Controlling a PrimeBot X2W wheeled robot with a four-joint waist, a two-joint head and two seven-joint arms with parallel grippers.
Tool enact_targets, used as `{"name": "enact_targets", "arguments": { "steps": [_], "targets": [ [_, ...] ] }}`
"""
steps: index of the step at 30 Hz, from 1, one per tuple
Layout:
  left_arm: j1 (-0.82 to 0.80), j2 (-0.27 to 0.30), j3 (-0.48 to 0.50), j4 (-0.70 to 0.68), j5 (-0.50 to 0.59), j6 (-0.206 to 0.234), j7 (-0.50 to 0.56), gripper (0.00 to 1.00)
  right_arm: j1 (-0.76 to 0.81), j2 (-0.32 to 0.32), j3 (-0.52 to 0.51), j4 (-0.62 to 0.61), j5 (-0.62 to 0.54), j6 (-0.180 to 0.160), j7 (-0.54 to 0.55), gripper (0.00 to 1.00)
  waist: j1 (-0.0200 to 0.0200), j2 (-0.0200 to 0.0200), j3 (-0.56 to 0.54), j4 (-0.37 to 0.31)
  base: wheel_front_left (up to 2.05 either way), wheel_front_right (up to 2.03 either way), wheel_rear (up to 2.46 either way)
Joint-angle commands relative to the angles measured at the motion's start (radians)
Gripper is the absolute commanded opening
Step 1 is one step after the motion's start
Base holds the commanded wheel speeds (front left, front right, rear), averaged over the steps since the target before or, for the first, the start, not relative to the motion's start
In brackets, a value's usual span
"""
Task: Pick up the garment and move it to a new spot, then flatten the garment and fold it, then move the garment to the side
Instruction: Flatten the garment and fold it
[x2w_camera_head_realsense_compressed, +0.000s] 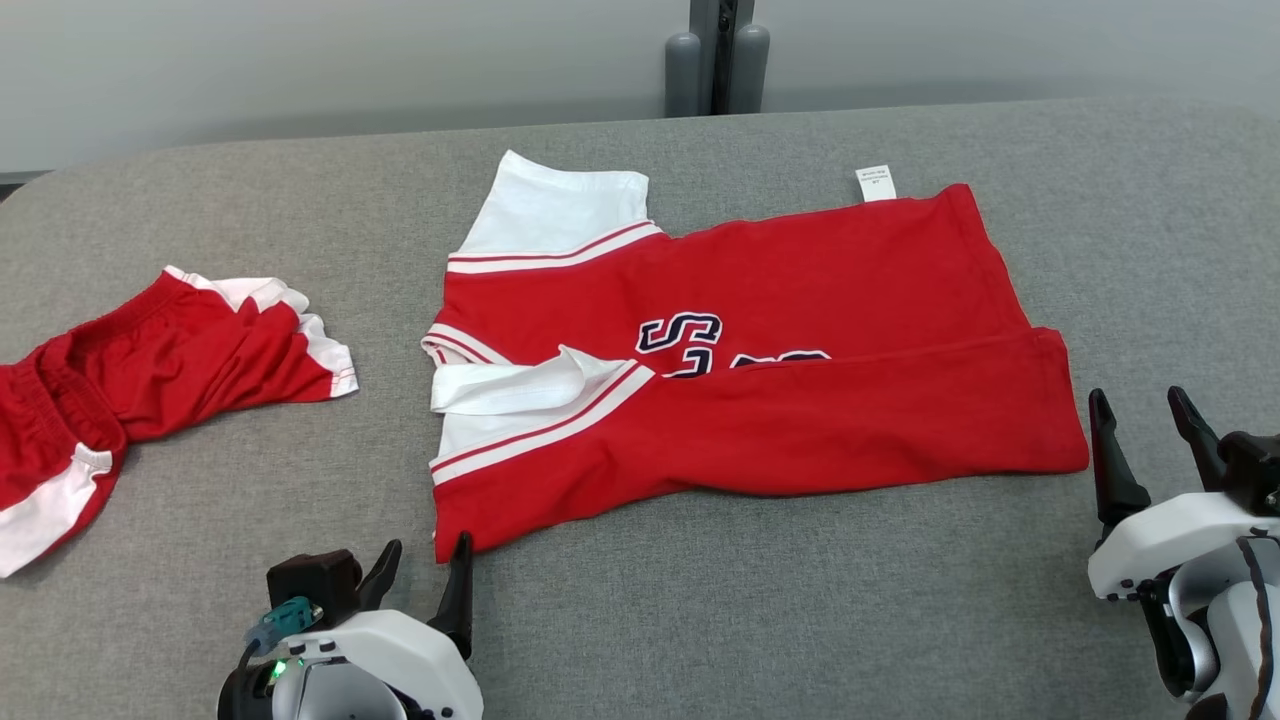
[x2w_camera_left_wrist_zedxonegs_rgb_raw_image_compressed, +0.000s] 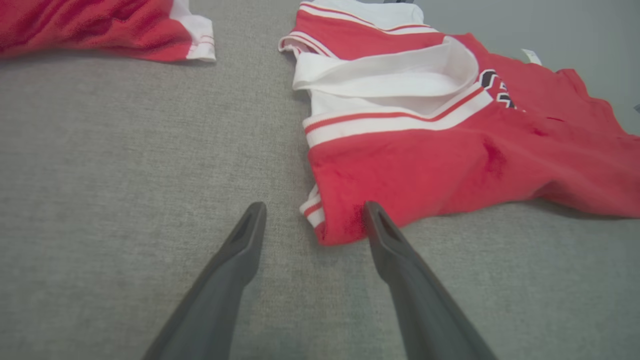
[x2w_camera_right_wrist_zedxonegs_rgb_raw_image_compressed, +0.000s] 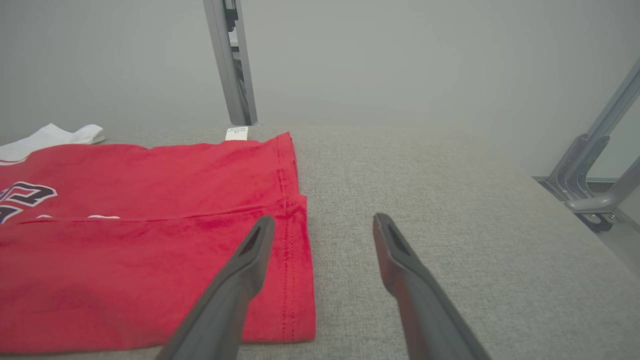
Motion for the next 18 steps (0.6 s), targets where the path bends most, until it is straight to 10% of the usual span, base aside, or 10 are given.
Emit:
{"name": "enact_targets", "arguments": {
  "steps": [1, 3, 9, 18],
  "targets": [
    [-0.014, 0.007, -0.001, 0.012, -0.001, 0.004, 0.005, 1.0, 0.01, -0.002, 0.003, -0.003, -0.003, 0.0, -0.002, 1.0, 0.0, -0.0001, 0.002, -0.006, 0.0, 0.0, 0.0],
    [-0.023, 0.008, -0.008, 0.03, -0.001, 0.004, 0.02, 0.94, 0.008, 0.0, 0.007, -0.003, -0.003, 0.0, -0.002, 1.0, 0.0, -0.0001, 0.004, -0.01, 0.0, 0.0, 0.0],
    [-0.042, 0.008, -0.011, 0.062, -0.007, -0.007, 0.01, 0.0, 0.002, -0.005, 0.014, -0.002, 0.003, 0.0, -0.002, 1.0, 0.0, -0.0001, 0.006, -0.017, 0.0, 0.0, 0.0],
    [-0.035, 0.02, -0.017, 0.078, -0.018, -0.034, -0.001, 0.0, -0.018, 0.002, 0.052, 0.06, 0.047, 0.0, -0.002, 1.0, 0.0, -0.0001, 0.011, -0.003, 0.0, 0.0, 0.0]
  ]
}}
